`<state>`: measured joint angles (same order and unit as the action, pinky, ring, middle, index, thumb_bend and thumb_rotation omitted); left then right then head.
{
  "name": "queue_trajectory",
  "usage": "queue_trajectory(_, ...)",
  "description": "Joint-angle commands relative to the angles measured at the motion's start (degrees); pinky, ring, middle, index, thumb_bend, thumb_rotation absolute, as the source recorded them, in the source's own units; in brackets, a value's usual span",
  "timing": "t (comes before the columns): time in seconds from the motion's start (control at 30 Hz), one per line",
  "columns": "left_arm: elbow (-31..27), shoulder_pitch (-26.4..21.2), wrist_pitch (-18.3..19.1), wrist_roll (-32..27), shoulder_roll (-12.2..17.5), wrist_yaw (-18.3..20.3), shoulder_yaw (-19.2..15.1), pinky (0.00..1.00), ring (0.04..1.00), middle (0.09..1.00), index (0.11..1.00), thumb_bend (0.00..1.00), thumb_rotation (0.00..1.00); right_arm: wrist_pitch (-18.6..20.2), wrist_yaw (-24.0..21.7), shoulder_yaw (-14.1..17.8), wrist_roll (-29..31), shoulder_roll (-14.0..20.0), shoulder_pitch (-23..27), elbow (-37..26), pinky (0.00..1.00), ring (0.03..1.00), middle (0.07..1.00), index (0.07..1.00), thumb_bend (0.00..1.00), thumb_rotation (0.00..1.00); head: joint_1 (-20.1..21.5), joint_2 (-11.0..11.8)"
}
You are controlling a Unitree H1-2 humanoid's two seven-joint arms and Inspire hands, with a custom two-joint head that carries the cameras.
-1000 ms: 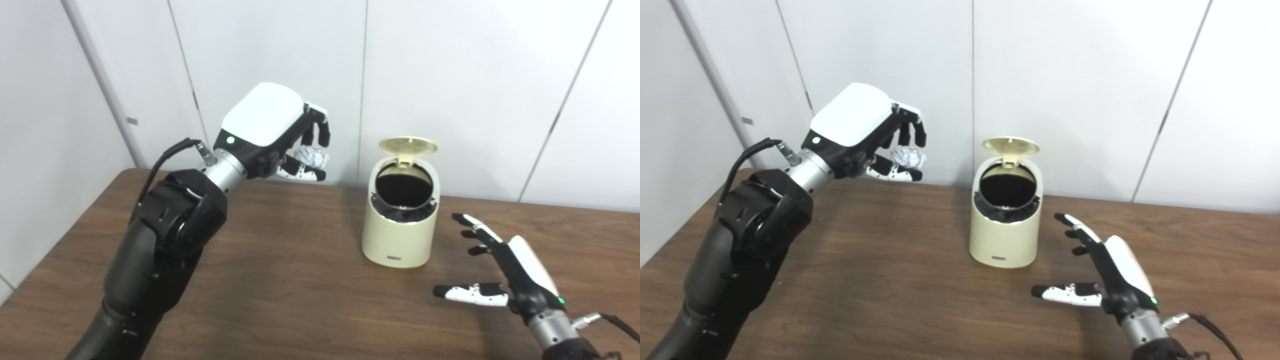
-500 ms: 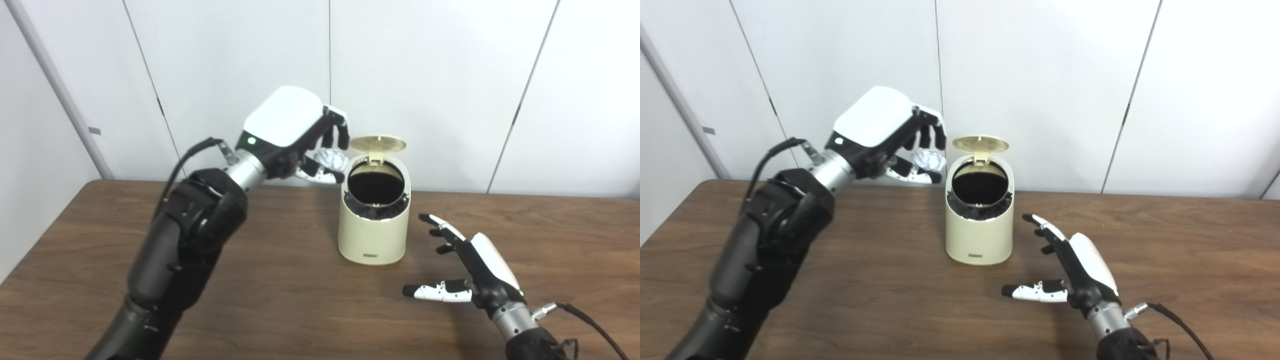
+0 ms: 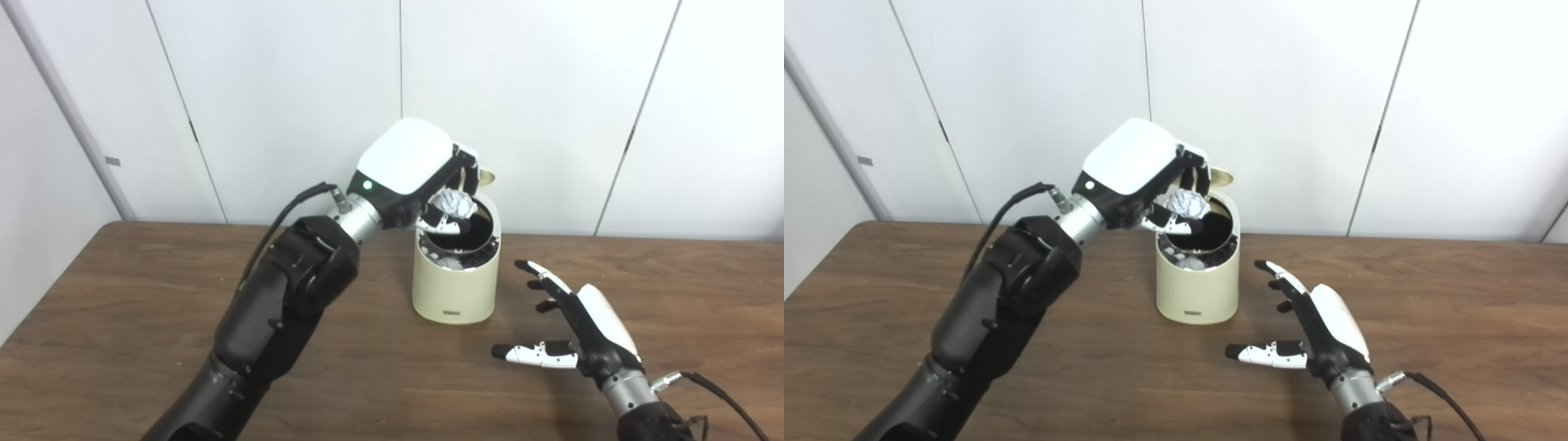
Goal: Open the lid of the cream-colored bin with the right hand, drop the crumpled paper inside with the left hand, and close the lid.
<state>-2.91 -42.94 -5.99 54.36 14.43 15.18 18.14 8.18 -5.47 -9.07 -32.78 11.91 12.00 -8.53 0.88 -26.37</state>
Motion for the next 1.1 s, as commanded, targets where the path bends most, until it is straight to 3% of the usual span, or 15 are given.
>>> queue_trajectory(0.0,0.45,-3.23,-0.67,0.68,-0.26,-3.12,-0.08,0.23,0.262,0.470,0.481,0.53,0.00,-0.95,1.32,0.56,0.01,0.02,1.18,-2.20,0.67,0.838,0.912,0.894,0.79,0.37,0.11,-0.08)
queue_trajectory(0.27,6.16,-3.92,-1.31,3.00,-0.71,-6.36,2.28,0.23,0.271,0.471,0.482,0.53,0.00,-1.73,1.44,1.05,1.16,0.22,0.84,-2.46,0.70,0.851,0.911,0.888,0.79,0.35,0.47,-0.19)
queue_trajectory(0.63,17.06,-5.10,-4.28,6.15,-0.78,-18.24,5.26,0.17,0.255,0.471,0.481,0.53,0.00,-2.22,1.61,1.55,2.12,0.59,0.52,-2.54,0.73,0.861,0.914,0.887,0.80,0.35,0.60,-0.55)
queue_trajectory(0.9,18.89,-5.50,-2.24,8.54,-0.82,-20.06,6.69,0.17,0.272,0.472,0.482,0.53,0.00,-1.74,1.60,1.76,2.16,0.34,0.17,-2.98,0.73,0.858,0.913,0.885,0.80,0.33,0.54,-0.71)
queue_trajectory(1.07,18.16,-5.29,-0.58,9.47,-0.72,-19.75,6.97,0.25,0.356,0.442,0.528,0.52,0.00,-1.75,1.50,1.75,1.99,0.43,0.19,-2.88,0.74,0.862,0.913,0.887,0.80,0.34,0.47,-0.88)
